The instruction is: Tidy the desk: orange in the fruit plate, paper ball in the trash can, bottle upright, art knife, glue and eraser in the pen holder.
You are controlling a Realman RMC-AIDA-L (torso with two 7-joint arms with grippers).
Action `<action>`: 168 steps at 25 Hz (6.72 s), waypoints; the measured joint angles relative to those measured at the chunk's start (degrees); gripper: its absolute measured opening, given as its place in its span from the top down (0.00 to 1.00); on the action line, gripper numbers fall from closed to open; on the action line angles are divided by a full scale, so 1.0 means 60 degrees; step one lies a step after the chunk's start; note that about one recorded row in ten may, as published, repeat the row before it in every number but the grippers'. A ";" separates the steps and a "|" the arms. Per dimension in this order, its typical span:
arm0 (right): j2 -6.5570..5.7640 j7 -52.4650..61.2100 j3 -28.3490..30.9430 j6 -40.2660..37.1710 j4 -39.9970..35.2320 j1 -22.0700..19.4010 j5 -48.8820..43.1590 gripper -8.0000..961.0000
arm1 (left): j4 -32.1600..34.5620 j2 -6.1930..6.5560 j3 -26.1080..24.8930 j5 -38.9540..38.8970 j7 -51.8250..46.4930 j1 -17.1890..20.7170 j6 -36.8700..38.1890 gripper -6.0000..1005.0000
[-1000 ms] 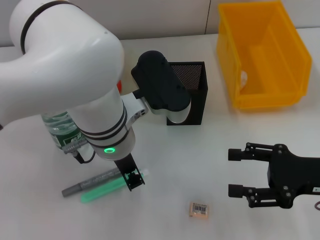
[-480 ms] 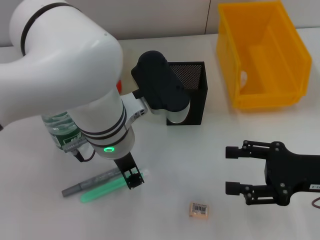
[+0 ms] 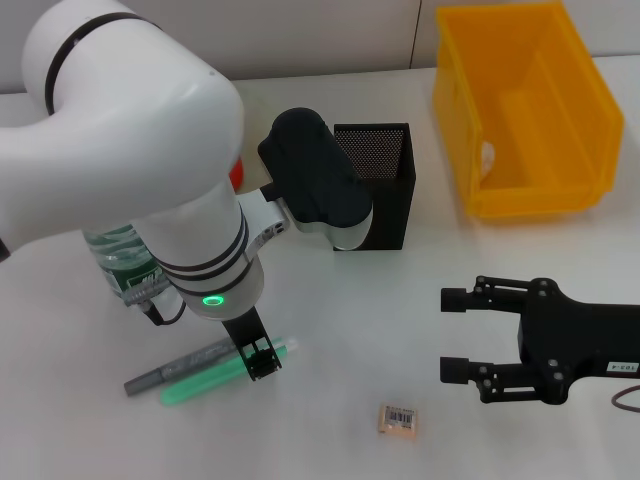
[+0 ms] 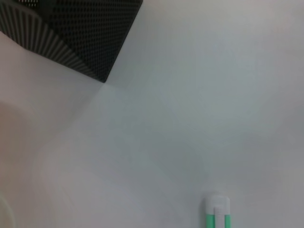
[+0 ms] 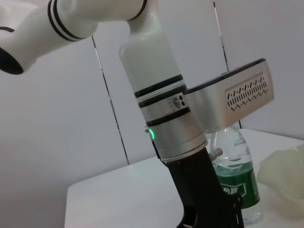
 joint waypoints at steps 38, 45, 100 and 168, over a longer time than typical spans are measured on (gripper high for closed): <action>-0.0001 0.0035 0.0001 0.0203 0.0088 0.0345 0.0002 0.20 | -0.0353 -0.0001 0.0001 -0.0186 0.0347 0.0023 -0.0281 0.74; -0.0001 0.0041 0.0001 0.0203 0.0088 0.0343 0.0002 0.20 | -0.0392 -0.0001 0.0016 -0.0189 0.0334 0.0033 -0.0330 0.78; -0.0237 0.0176 0.0148 0.0300 -0.0001 -0.0277 0.0001 0.20 | 0.0677 0.0000 -0.0253 0.0353 0.0070 0.0094 -0.0664 0.80; -0.0108 0.0298 0.0076 0.0219 0.0021 -0.0553 0.0014 0.20 | 0.3427 0.0099 -0.6075 -0.7359 0.8097 0.3227 -0.0796 0.80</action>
